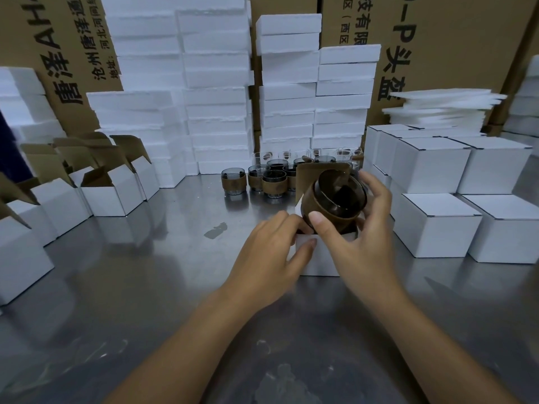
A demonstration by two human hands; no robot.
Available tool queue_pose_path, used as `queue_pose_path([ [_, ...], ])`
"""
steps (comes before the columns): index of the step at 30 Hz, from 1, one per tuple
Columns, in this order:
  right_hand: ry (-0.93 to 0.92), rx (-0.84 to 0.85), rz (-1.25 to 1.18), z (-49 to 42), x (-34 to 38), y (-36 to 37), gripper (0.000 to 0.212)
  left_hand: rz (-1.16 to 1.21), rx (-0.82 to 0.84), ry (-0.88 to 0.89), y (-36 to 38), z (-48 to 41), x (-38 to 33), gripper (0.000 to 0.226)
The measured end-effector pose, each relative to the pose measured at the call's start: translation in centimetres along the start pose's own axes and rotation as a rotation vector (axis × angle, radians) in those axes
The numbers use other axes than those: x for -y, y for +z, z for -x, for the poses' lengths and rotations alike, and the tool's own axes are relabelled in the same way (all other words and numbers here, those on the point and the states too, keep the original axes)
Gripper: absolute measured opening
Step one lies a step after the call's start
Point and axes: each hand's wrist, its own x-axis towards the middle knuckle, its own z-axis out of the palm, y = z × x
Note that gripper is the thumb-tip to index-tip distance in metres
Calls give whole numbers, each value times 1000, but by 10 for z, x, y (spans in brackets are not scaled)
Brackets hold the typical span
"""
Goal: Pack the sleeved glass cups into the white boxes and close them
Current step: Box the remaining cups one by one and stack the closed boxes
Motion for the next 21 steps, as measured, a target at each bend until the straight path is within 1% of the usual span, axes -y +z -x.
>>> queue_pose_path([
  [2, -50, 10, 56, 1, 0, -2, 71, -15, -11, 3, 0, 0, 0, 8],
  [3, -75, 6, 95, 1, -1, -3, 69, -26, -24, 10, -1, 0, 0, 10],
  [5, -115, -3, 176, 1, -2, -4, 60, -42, -59, 38, -1, -1, -1, 11],
  [9, -180, 24, 359, 1, -5, -4, 32, -41, -101, 53, -2, -1, -2, 9],
  [12, -151, 33, 400, 1, -7, -6, 22, -37, -103, 57, -2, -1, -1, 10],
  [16, -130, 86, 427, 0, -6, -10, 21, -27, -95, 51, -1, -1, 0, 12],
  [21, -65, 243, 453, 2, -4, -8, 9, -19, -97, 53, -2, -1, 1, 12],
])
